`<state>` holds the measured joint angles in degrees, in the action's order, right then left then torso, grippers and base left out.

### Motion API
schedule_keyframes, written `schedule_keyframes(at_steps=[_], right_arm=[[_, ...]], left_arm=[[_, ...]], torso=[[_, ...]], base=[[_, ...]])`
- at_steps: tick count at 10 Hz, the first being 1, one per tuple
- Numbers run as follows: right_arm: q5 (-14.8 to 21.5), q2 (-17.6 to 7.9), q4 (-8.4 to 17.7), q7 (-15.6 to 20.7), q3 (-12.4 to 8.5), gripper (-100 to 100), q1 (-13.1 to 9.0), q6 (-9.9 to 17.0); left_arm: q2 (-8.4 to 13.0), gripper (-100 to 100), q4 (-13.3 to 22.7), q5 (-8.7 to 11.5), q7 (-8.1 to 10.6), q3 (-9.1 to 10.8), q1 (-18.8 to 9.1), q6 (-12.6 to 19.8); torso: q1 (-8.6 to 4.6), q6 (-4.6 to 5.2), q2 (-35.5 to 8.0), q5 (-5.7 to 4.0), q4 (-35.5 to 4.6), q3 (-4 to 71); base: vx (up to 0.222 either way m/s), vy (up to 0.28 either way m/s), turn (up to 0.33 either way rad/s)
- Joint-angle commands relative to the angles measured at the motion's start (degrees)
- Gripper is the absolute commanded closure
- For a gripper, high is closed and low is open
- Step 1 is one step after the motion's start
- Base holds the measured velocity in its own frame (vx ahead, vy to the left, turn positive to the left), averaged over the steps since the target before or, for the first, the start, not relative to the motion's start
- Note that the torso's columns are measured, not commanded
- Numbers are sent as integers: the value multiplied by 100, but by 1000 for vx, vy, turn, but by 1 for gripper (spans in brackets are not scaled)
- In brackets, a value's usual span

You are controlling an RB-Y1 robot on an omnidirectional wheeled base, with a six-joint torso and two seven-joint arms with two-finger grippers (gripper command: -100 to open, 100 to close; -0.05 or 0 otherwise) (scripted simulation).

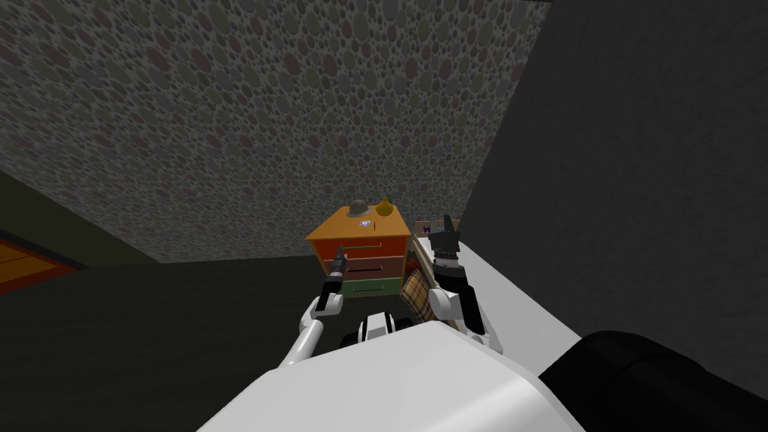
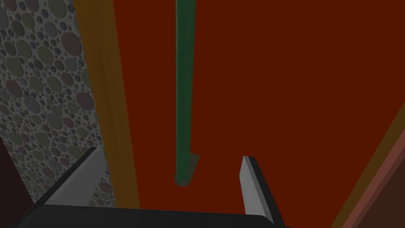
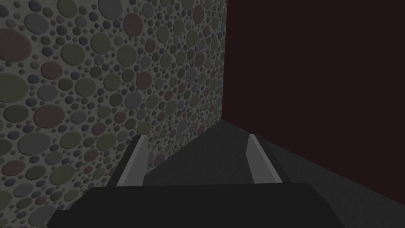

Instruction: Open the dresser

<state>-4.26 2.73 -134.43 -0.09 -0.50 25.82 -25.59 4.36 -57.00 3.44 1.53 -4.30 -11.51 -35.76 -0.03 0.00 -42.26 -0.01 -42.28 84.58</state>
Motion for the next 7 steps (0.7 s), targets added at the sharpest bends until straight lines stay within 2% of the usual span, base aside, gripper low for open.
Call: schedule_keyframes(at_steps=[1,2,3,5,7], right_arm=[[0,0,0,0,0,0,0,0],[0,0,0,0,0,0,1,0],[0,0,0,0,0,0,1,0],[0,0,0,0,0,0,0,0],[0,0,1,0,0,0,-3,1]], left_arm=[[4,-100,-33,15,9,31,-136,176],[-3,-100,-52,7,4,14,-58,103],[-2,100,-61,8,4,16,-67,131],[7,100,-109,5,19,-8,-78,176],[16,100,-157,2,34,-32,-90,223]], torso=[[4,-1,3,1,1,2],[3,0,16,1,3,9],[5,-1,7,1,3,5],[6,-1,-39,-2,-20,-22],[2,1,-51,0,-17,-32]], base=[[36,-12,6],[25,-7,1],[0,0,0],[-130,10,31],[-236,25,24]])
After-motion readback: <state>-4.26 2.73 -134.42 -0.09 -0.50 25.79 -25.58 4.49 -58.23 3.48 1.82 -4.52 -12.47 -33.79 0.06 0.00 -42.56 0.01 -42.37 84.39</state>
